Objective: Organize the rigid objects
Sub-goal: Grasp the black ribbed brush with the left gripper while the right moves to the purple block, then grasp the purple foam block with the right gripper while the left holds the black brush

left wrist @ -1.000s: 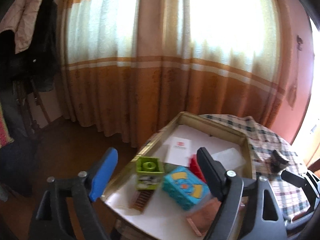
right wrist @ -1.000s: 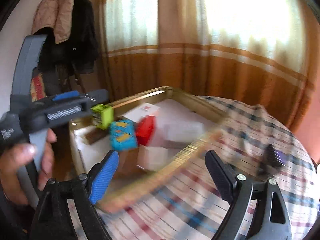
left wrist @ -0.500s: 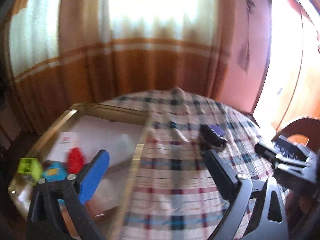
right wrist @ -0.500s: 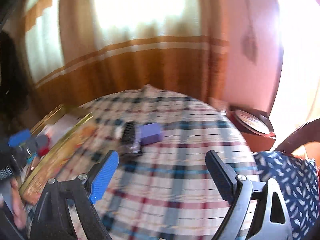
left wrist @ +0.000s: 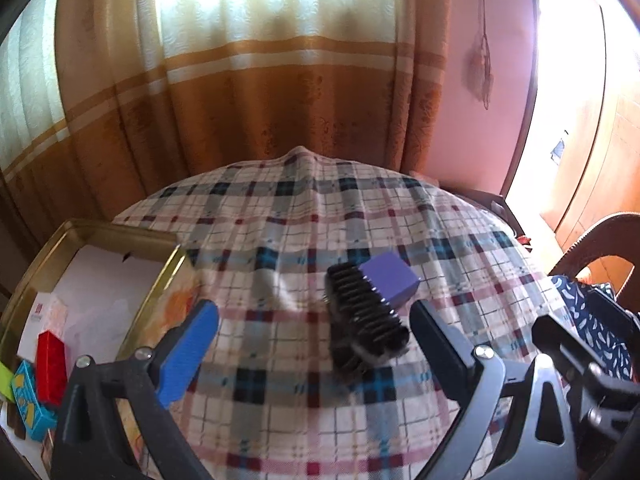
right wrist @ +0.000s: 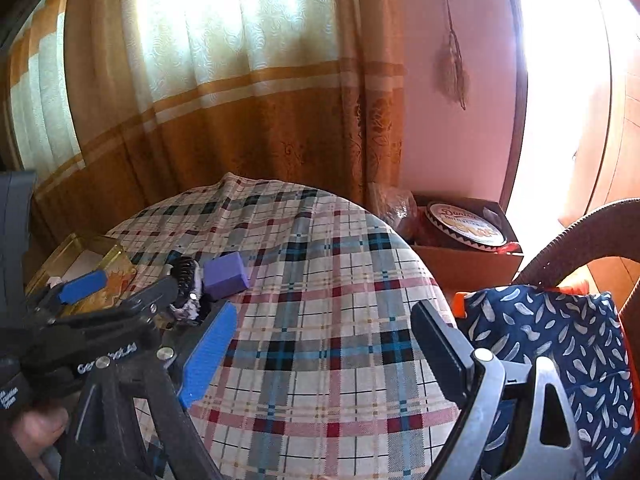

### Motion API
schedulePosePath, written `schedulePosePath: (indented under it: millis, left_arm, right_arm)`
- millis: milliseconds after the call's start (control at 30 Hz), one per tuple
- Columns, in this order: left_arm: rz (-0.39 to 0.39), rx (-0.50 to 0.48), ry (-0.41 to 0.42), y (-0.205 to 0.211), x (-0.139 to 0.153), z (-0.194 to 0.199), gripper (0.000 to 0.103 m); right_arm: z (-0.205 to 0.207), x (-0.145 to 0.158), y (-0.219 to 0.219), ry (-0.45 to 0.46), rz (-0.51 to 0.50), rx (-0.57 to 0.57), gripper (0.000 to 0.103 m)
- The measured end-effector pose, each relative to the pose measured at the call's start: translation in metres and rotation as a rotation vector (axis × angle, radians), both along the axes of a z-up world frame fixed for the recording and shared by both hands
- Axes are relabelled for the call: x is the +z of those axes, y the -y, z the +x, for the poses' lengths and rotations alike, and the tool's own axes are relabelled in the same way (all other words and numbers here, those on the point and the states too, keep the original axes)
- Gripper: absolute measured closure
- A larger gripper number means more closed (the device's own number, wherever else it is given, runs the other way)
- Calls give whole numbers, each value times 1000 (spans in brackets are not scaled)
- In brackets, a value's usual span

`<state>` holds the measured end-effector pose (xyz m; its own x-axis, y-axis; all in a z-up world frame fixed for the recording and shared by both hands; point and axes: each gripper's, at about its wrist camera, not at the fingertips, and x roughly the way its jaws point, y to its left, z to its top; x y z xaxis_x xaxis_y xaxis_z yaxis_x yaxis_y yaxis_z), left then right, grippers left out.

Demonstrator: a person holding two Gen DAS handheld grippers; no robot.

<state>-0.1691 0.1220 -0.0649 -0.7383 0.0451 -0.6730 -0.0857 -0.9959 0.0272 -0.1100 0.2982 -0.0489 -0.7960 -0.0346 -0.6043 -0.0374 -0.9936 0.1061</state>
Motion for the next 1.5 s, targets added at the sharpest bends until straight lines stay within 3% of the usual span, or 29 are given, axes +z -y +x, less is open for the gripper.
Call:
schedulePosePath:
  millis: [100, 167, 233, 267, 300, 333, 700, 1000, 1300, 1367, 1500]
  left_arm:
    - [-30, -14, 15, -9, -8, -9, 6]
    - [-45, -16, 26, -10, -13, -15, 15]
    - [-28, -31, 53, -7, -19, -24, 40]
    - [-1, -51, 75, -4, -21, -29, 48]
    - [15, -64, 85, -2, -23, -32, 71]
    - [18, -71, 91, -1, -23, -34, 76]
    - [-37, 0, 61, 22, -25, -38, 76]
    - [10, 24, 64, 34, -26, -37, 76]
    - [42, 41, 67, 45, -26, -34, 76]
    - [45, 37, 68, 45, -26, -35, 76]
    - [53, 39, 68, 47, -26, -35, 76]
  right_arm:
    - [-3, -2, -4, 3, -18, -4, 13]
    - [-6, -2, -6, 1, -20, -4, 13]
    - [-10, -1, -6, -1, -23, -1, 13]
    - [-12, -1, -6, -3, -28, 5, 13]
    - [-14, -1, -5, -4, -32, 12, 13]
    - [-19, -2, -3, -1, -34, 26, 13]
    - [-76, -11, 41, 79, 16, 178, 13]
    - [-108, -23, 59, 149, 28, 229, 13]
    - [-122, -30, 73, 204, 28, 288, 27]
    - [-122, -30, 72, 207, -3, 293, 37]
    - [-121, -38, 79, 231, 18, 315, 40]
